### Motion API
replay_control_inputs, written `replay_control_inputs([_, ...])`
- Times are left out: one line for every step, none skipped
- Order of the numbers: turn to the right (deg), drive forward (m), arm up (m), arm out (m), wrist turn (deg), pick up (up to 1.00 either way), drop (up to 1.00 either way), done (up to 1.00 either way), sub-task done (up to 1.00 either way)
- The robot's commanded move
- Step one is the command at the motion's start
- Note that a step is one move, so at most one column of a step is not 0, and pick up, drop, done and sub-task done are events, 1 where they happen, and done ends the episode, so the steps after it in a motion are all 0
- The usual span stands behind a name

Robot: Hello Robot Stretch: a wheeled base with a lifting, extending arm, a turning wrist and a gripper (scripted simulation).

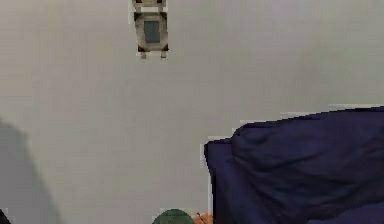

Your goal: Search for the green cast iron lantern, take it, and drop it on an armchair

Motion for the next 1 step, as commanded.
replay_control_inputs([45.0, 0.0, 0.0, 0.0, 0.0, 0.0, 0.0, 0.0, 0.0])
